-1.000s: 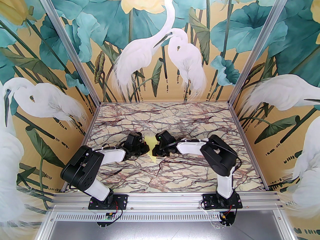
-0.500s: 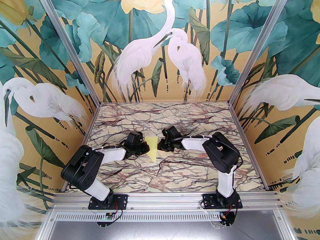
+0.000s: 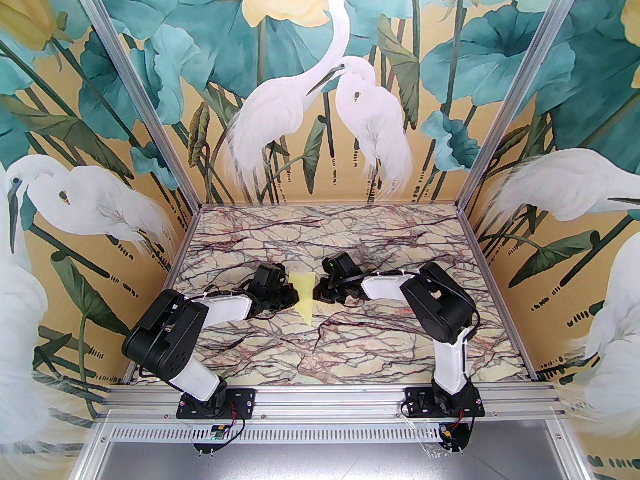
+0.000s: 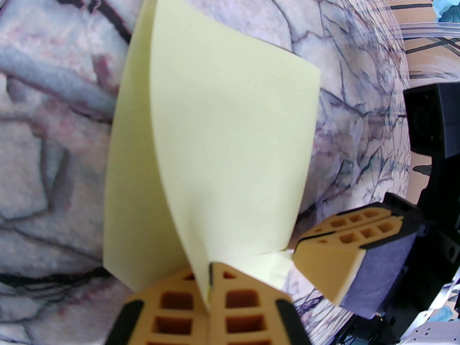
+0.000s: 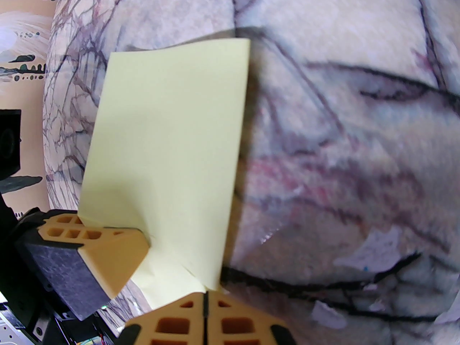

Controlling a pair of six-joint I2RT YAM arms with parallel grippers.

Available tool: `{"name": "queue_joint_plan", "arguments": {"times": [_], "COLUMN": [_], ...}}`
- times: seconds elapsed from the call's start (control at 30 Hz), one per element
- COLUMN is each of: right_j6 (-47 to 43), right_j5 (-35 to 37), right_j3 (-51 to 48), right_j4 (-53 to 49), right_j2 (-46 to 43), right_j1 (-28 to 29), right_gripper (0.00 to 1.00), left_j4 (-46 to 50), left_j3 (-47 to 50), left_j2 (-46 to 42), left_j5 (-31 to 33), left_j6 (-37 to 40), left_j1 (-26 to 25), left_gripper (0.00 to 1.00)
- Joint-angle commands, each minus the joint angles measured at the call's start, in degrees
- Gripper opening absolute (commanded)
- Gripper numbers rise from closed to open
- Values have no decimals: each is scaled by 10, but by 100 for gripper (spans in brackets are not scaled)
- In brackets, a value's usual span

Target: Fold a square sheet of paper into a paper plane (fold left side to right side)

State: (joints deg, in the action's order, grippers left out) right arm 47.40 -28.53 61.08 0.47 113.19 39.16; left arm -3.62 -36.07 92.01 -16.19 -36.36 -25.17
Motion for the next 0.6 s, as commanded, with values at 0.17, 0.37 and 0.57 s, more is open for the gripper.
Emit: {"name": "queue_joint_plan", "arguments": {"times": [0.17,0.37,0.57], "right_j6": [6,5,1], "right_j5": [17,7,-1], "right_j3": [-28,-22,0], "right_j4": [21,22,17], "right_j2": [-42,-31,5], "right_j1": [8,15,15], "right_gripper": [8,8,3], "left_j4": [6,5,7], "left_j3": [-9,-9,-9], "left_j2": [13,14,15], "left_j5": [5,3,3], "left_j6": [4,4,4], "left_j1": [-4,-4,-5], "left_gripper": [5,5,5]}}
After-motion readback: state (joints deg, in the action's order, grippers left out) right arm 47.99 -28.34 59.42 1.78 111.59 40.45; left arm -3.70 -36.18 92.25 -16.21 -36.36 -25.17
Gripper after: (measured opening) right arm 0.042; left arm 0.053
